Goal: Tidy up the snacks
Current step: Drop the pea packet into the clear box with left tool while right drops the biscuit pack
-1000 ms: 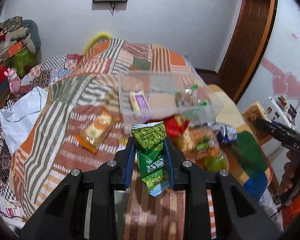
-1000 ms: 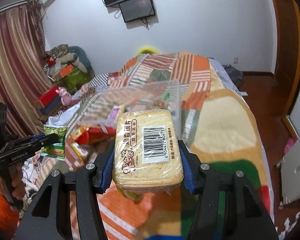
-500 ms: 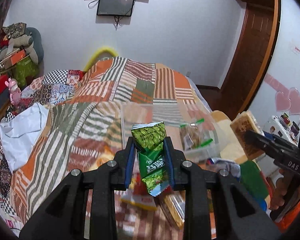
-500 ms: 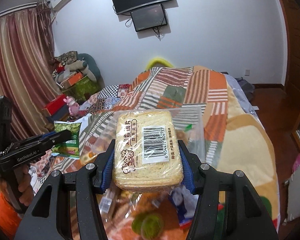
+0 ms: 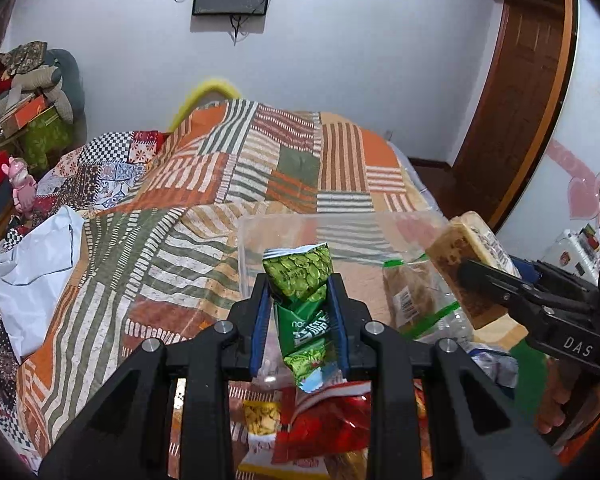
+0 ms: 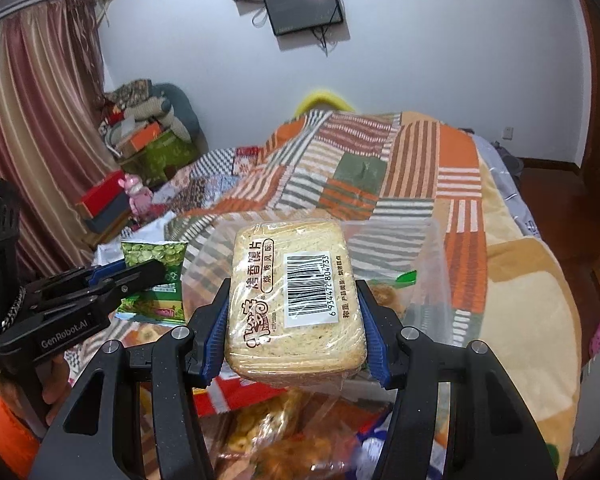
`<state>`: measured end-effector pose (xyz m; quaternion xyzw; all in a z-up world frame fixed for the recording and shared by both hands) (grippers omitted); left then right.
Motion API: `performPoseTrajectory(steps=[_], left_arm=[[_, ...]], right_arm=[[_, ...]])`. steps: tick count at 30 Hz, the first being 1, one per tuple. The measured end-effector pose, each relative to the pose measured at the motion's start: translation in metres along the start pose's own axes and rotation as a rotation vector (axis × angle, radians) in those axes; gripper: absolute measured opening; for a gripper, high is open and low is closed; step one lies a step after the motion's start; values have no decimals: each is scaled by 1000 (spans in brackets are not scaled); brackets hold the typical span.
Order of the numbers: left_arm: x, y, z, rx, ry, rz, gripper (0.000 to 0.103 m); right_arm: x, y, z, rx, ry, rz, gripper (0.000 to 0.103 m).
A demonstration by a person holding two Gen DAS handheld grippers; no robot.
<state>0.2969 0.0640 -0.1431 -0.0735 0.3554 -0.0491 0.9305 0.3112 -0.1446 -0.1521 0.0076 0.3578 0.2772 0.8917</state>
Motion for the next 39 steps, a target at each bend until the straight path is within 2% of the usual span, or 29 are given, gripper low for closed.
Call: performPoseTrajectory(steps=[10, 18, 27, 36, 39], left_arm=[[37, 2, -8, 12, 82, 12, 28], [48, 6, -19, -20, 142, -15, 28], [25, 7, -20, -37, 127, -25, 31], [-31, 2, -24, -7, 56, -11, 55], [-46, 1, -30, 1, 49, -11, 59]], right_arm=[[41, -3, -14, -26, 132, -4, 53], [49, -2, -19, -25, 189, 6, 54], [21, 8, -12, -83, 123, -23, 55], [-28, 15, -18, -119, 42, -35, 61], [-40, 13, -26, -110, 36, -36, 62]])
Point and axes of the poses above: each gripper's, at about its wrist camera, not at the fingertips, and x roughly the way its jaws point, y to its left, z to its top, the point moved 6 cm from there along x, roughly the way its jaws point, and after that the axes turned 3 degrees about -z, right-handed, at the moved point
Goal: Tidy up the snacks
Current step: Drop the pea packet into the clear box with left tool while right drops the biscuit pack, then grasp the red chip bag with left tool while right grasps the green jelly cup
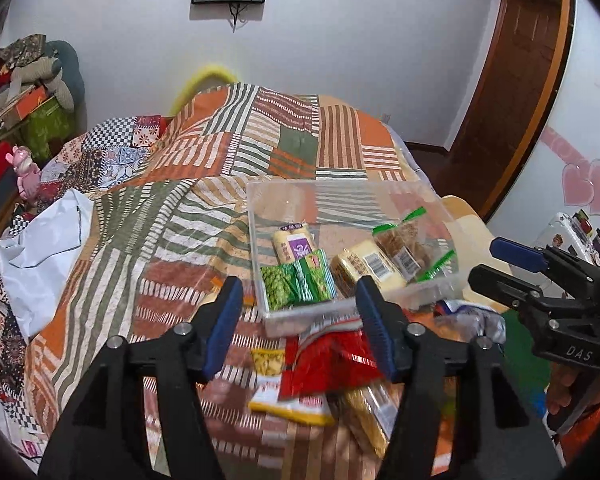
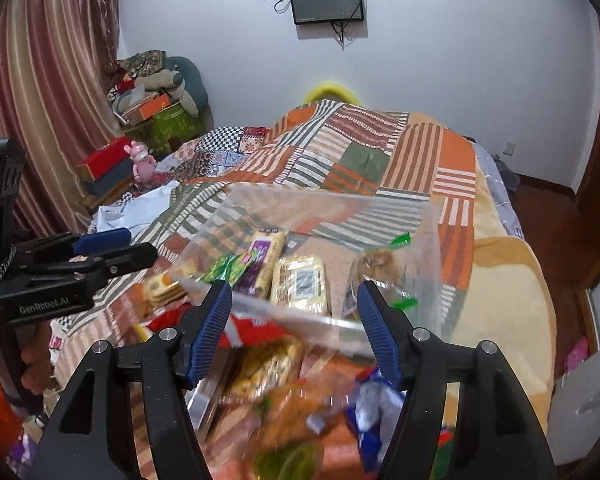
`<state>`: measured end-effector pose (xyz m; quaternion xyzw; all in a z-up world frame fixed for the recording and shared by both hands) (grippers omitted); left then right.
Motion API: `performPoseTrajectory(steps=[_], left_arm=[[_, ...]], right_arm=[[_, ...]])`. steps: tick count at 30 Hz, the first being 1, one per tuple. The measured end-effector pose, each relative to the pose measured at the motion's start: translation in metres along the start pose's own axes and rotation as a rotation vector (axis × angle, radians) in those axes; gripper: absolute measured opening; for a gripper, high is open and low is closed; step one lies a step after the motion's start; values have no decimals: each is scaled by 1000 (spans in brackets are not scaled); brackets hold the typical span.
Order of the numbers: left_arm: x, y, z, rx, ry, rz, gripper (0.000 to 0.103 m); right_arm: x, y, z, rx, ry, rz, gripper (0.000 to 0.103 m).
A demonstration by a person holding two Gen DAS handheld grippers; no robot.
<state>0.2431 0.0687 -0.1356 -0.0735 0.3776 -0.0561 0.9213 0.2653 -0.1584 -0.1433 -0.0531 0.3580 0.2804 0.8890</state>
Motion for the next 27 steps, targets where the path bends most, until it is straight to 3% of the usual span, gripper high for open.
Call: performPoseTrajectory(steps=[7, 16, 27], left_arm=[[-17, -7, -32, 33, 48, -2, 61], [-2, -18, -73, 39, 148, -20, 62], [31, -30, -85, 56, 213, -13, 62]], right_arm=[[-15, -5, -34, 31, 25, -22, 67], [-4, -7, -89, 84, 149, -3, 68], [19, -6, -122, 121, 246, 25, 68]])
Point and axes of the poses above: each gripper's, at about its wrist camera, not at the fingertips, and x roughly the way its jaws point, y to its left, z to its top, the point moved 6 cm from there along x, roughly the way its jaws point, and after that the axes turned 3 degrees about -z, right-handed, at the moved point
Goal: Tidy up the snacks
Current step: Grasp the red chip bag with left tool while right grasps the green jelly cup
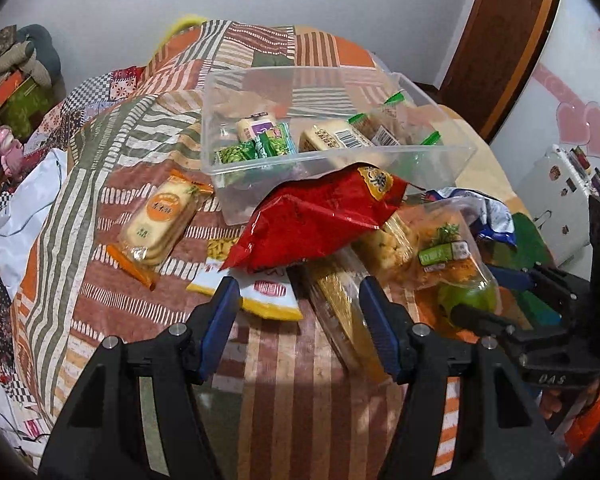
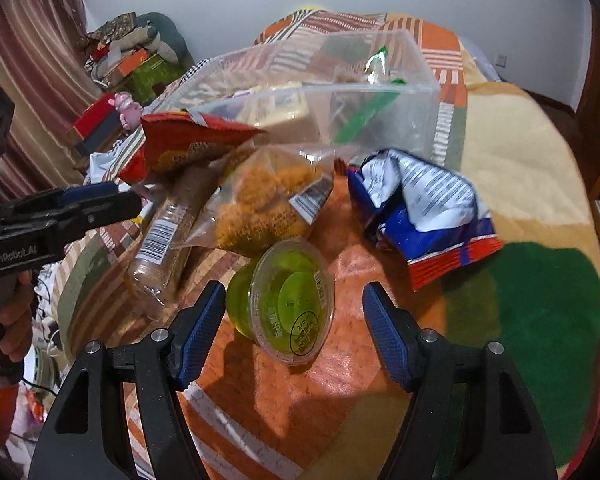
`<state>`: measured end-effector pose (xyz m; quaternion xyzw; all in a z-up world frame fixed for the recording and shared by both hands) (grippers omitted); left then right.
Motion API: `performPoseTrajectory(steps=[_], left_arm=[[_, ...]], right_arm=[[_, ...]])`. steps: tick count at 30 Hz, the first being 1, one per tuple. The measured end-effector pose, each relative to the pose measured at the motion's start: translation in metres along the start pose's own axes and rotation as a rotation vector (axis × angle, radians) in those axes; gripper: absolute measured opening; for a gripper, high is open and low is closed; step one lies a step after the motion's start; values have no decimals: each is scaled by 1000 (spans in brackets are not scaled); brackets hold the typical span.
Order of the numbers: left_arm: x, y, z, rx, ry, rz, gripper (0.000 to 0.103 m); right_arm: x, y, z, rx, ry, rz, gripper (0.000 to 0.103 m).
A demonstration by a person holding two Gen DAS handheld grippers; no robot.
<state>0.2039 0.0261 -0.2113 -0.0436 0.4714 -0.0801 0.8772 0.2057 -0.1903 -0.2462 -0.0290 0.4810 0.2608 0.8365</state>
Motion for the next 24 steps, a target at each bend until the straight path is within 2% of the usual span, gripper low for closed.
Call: performPoseTrajectory(steps=[2, 3, 4, 6, 9, 16, 17, 19, 24], left_arm=[[4, 0, 4, -9, -1, -2, 63], [7, 1, 7, -18, -3, 0, 71], [9, 1, 10, -28, -11, -1, 75], [12, 2, 15, -48, -21, -6, 75], [18, 4, 20, -58, -20, -2, 75], [21, 11, 37, -108, -41, 0, 75], [21, 11, 39, -107, -47, -4, 75], [22, 9, 42, -96, -48, -4, 83], [33, 5, 47, -50, -50, 22, 85]], right_arm=[[3, 1, -2, 4, 5, 15, 63], [5, 2, -2, 5, 11, 31, 56], [6, 3, -4, 3, 16, 42, 54], [5, 4, -4, -8, 4, 33, 53], [-1, 6, -4, -30, -18, 19, 47], [-10, -2, 0, -23, -46, 15, 42], [-12, -3, 0, -19, -52, 12, 42], [-15, -6, 1, -7, -60, 8, 42], [-24, -14, 5, 25, -78, 0, 42]])
Point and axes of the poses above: each gripper's, at about its wrist camera, not at the fingertips, and x roughly the way its jaws point, y to its left, z to its top, the point moved 6 cm from there along x, roughly the way its jaws point, and after that the axes turned 3 degrees about -z, right-handed, at the moved point
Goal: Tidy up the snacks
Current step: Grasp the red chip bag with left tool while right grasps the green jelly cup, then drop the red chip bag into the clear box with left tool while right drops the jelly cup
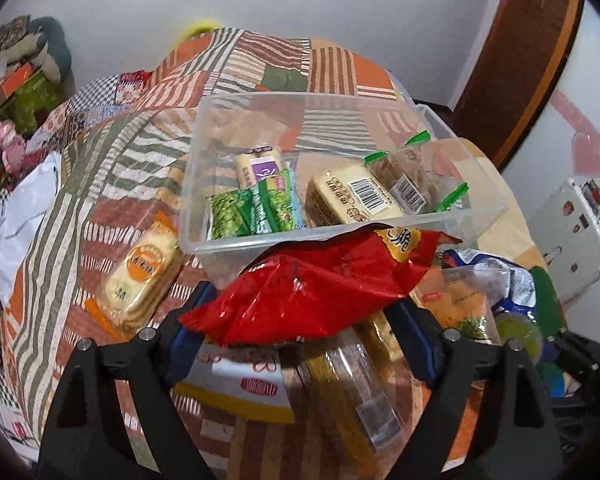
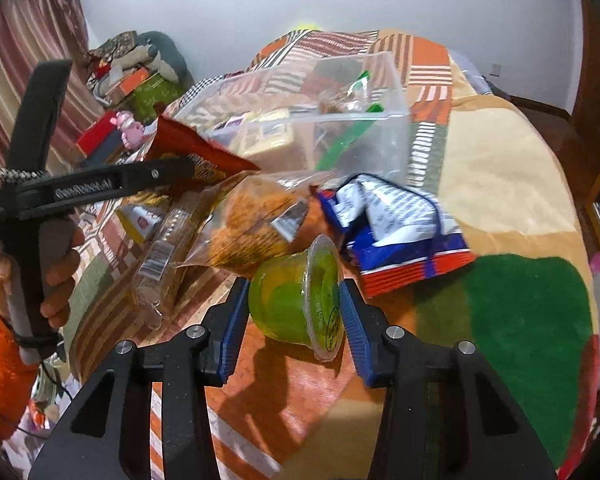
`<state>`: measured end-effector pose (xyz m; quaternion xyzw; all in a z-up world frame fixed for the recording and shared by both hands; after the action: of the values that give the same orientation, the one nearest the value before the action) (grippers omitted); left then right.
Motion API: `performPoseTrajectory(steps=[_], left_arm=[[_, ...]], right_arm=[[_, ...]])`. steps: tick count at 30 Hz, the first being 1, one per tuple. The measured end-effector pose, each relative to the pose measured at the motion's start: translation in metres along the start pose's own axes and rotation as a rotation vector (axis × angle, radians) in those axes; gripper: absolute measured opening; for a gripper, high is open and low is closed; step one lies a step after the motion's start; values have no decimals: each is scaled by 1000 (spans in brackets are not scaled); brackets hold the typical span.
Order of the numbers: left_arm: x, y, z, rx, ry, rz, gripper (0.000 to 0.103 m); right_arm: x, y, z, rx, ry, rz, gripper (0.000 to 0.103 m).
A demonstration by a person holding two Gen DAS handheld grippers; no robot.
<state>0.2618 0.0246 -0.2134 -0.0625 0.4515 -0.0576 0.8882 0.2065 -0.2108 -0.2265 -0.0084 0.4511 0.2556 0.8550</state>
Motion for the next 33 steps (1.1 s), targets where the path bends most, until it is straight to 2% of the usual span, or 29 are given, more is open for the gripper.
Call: performPoseTrajectory(steps=[5, 6, 7, 9, 11, 13, 18, 26, 33], left_arm=[[8, -4, 1, 35, 4, 5, 85], [7, -5, 0, 39, -10, 3, 83], [5, -6, 0, 45, -22, 0, 80], [0, -9, -1, 70, -39, -6, 67], [-5, -12, -3, 102, -59, 3, 61], [-10, -16, -6, 135, -75, 7, 47], [-35, -27, -11, 205, -134, 18, 37], [-66, -26, -3, 160, -195, 0, 36], [-93, -19, 14, 113, -271, 1, 36]], right_arm=[[-9, -7, 3, 18, -18, -8, 40], [-11, -9, 3, 20, -22, -10, 38], [-13, -10, 5, 21, -25, -11, 38], [-16, -11, 7, 24, -35, -11, 38], [-17, -10, 10, 24, -40, -12, 38], [-18, -10, 11, 27, -48, -11, 38], [-25, -8, 14, 28, -68, 3, 38], [-44, -2, 32, 24, -136, 30, 38], [-54, 6, 63, -2, -217, 29, 38]])
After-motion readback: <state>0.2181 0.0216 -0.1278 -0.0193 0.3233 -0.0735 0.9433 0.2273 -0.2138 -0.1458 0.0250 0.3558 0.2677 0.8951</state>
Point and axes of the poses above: each gripper's, at about its wrist camera, not at the fingertips, and x roughly the way its jaws point, y to its left, z to its top, the point moved 6 cm from there along x, roughly the way its jaws point, and after that the axes turned 3 degrees about -z, right-handed, at the moved point
